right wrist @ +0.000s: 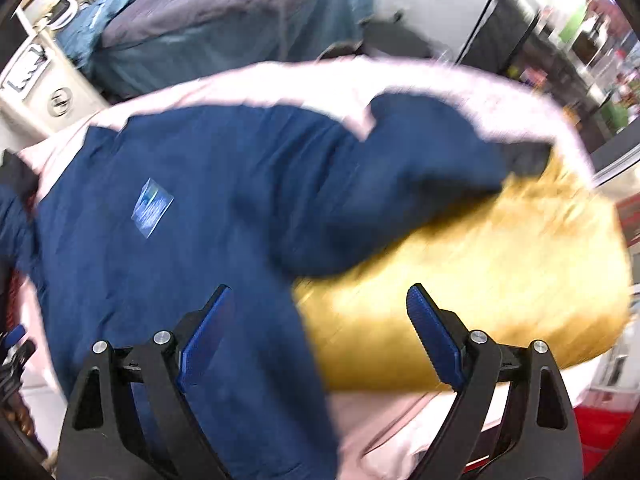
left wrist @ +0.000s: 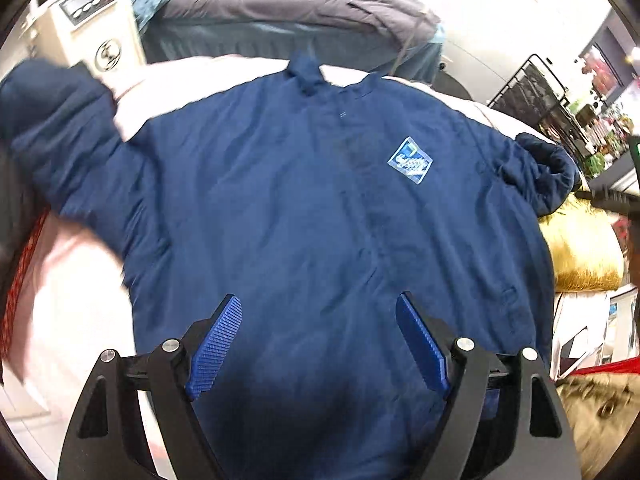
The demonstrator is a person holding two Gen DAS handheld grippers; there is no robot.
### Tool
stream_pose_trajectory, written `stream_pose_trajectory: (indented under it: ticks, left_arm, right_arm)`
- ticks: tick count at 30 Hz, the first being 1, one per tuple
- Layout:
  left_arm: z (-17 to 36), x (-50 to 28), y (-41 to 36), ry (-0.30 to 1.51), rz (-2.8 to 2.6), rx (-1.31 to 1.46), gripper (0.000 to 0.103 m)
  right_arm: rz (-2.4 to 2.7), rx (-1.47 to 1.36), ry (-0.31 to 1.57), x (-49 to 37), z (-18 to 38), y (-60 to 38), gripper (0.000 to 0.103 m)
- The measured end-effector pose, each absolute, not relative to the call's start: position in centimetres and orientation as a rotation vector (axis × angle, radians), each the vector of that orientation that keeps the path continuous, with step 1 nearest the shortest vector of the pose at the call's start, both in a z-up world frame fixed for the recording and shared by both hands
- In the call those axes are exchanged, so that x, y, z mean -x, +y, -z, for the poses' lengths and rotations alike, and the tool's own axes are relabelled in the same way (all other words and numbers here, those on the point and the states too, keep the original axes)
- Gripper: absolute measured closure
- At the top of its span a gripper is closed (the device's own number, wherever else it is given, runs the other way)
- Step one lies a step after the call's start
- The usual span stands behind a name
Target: Fold large clothes
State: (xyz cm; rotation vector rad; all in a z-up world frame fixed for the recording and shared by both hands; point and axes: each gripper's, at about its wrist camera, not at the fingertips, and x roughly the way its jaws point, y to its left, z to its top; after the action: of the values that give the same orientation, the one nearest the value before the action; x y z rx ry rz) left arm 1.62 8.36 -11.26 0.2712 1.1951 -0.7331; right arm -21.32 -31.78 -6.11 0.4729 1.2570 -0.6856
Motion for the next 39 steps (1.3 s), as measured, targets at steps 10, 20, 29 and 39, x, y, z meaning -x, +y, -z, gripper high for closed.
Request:
stream_pose_trajectory:
  ticks: [10,20,29,39]
  left_arm:
    - [13.2,-0.4,3.1,1.204,0.778,-0.389,0.025]
    - [15.7,-1.3,5.2,1.312,0.666,-0.341,0.023]
    - [15.5,-1.0,2.7,1.283,0.733,-0.382,0.023]
    - [14.0,-1.0,0.5,1.219,0.795,-0.398,0.023]
  right_arm:
    - [0.927,-0.265,1.402,14.2,8.2,-42.5,0.016]
    - [0.966,-0.393,1.592,17.7,17.2,-44.7,0.042]
    - [0.984,-0.528,1.304,22.6,8.8,-44.8,0.088]
    - [1.081,-0.722,0.819,33.2,-3.5,-46.0,0.090]
